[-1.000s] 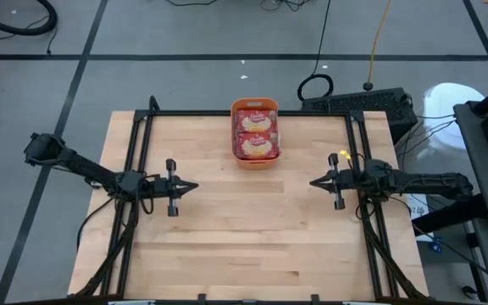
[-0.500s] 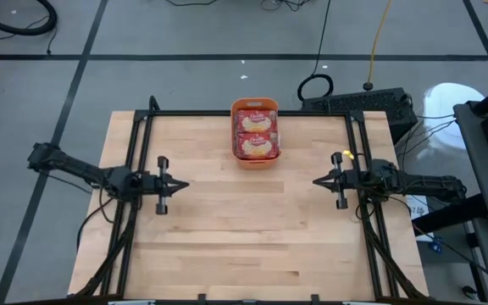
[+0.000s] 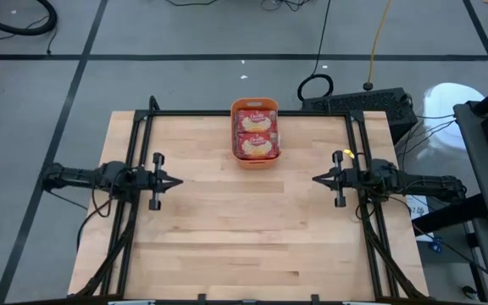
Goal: Sort popcorn bags into baskets
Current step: Return to Home Position
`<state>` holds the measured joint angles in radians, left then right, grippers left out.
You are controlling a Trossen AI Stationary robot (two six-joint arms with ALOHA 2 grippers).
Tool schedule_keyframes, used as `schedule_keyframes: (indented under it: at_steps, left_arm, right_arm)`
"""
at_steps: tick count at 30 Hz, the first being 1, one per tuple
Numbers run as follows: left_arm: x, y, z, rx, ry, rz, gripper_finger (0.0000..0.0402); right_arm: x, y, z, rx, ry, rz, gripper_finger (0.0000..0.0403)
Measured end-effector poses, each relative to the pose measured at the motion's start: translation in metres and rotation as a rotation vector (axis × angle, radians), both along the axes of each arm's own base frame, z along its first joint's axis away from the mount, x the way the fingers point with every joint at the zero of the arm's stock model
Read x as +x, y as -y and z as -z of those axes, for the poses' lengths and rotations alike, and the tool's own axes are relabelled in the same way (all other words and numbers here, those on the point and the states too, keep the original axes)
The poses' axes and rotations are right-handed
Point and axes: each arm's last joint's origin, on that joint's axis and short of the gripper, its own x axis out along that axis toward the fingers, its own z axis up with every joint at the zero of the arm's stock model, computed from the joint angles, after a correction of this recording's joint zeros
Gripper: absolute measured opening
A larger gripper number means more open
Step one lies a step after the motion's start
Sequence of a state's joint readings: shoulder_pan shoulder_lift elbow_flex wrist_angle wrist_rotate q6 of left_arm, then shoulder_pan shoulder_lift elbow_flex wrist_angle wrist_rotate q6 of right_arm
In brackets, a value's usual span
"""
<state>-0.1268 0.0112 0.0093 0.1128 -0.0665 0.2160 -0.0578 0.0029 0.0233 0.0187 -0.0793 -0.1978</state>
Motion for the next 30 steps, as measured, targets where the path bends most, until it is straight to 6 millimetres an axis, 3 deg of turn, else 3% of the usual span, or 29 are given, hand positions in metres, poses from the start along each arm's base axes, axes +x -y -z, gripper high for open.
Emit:
schedule_keyframes:
  at_steps: [11, 30]
  left_arm:
    - [0.002, -0.012, 0.01, -0.043, -0.108, -0.066, 0.0009]
    - [0.002, -0.015, 0.009, -0.031, -0.099, -0.123, 0.001]
  right_arm:
    - [0.0, 0.001, 0.0, -0.046, -0.001, 0.035, 0.0004]
    - [0.0, 0.002, 0.001, 0.03, -0.007, 0.075, 0.0004]
